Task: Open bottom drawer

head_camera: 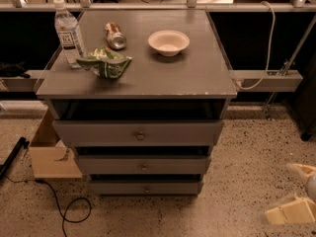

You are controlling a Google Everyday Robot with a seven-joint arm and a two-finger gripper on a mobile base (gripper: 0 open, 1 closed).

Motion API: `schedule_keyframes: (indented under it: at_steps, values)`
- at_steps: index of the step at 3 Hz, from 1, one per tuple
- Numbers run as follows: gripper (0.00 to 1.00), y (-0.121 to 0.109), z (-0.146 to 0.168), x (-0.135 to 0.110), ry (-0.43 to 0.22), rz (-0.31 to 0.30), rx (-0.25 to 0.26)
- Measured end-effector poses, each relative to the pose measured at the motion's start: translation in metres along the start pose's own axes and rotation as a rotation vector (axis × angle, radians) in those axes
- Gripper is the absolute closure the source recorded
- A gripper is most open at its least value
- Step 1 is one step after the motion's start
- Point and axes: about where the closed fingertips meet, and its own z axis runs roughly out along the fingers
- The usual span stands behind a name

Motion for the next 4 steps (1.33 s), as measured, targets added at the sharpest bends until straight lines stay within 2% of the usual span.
schedule_keyframes:
  at_steps: [1, 2, 3, 4]
  values:
    - [0.00, 0.001, 0.003, 0.006, 0.004, 0.010, 0.008]
    - [0.00, -0.006, -0.003, -0.005, -0.037, 0.026, 0.024]
    - [0.00, -0.008, 0.003, -0.013, -0.114, 0.132, 0.019]
    - [0.00, -0.004, 0.021, -0.015, -0.157, 0.226, 0.032]
